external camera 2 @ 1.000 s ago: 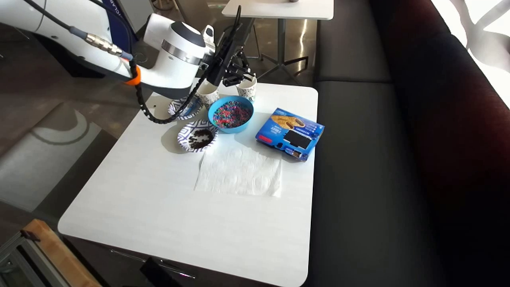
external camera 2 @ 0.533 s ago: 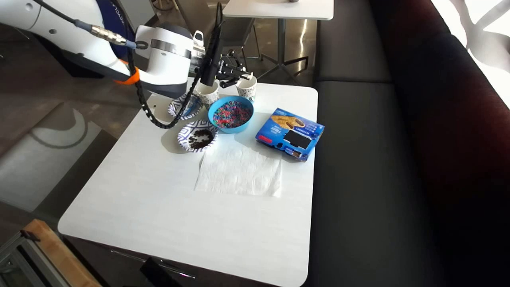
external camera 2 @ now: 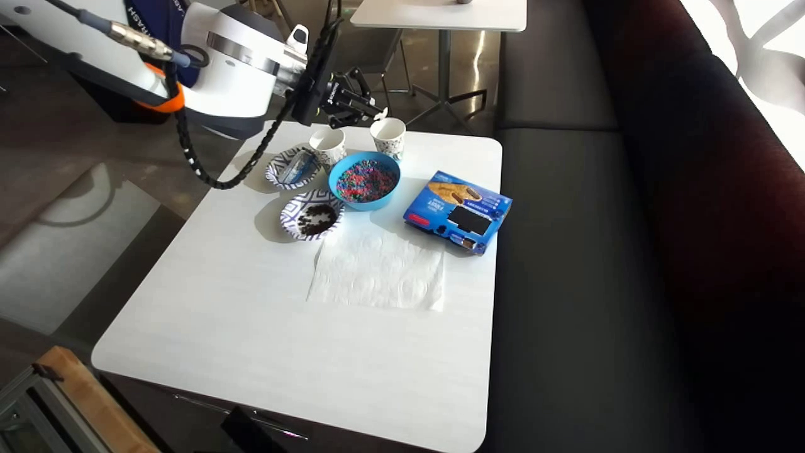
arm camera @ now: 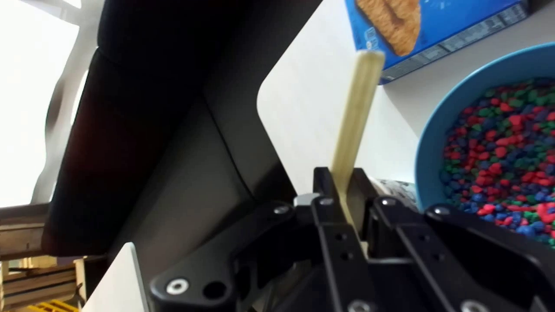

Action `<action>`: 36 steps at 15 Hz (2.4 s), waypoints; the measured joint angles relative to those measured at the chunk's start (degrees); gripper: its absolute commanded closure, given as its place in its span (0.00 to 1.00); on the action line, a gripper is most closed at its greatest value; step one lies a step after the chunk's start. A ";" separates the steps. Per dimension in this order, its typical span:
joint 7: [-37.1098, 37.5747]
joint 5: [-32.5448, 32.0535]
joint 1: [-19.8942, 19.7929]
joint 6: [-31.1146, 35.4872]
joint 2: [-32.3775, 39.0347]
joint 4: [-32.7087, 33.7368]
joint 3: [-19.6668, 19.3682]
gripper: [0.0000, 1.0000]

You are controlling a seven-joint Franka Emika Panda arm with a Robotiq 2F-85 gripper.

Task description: Use the white spoon to place some cereal from the blue bowl into the coffee cup on the right.

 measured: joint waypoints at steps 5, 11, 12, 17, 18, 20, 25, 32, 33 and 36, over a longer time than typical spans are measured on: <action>-5.97 8.11 -6.38 0.00 -6.98 -10.56 5.50 0.97; -13.70 17.54 -9.98 -0.01 -8.34 -16.69 7.70 0.97; -14.40 18.41 -10.23 0.00 -7.84 -16.81 7.72 0.97; -14.71 19.26 -11.07 1.09 -4.07 -15.06 7.54 0.97; -14.71 19.40 -11.23 1.63 -3.19 -14.25 7.51 0.97; -14.70 19.62 -11.48 2.79 -1.44 -12.06 7.40 0.97; -14.69 21.64 -11.64 5.02 2.12 -6.26 7.30 0.97; -16.93 26.36 -11.43 4.66 5.80 -3.08 7.44 0.97; -17.45 26.96 -11.32 4.59 6.30 -2.84 7.47 0.97; -17.74 27.93 -10.85 4.59 7.44 -1.78 7.45 0.97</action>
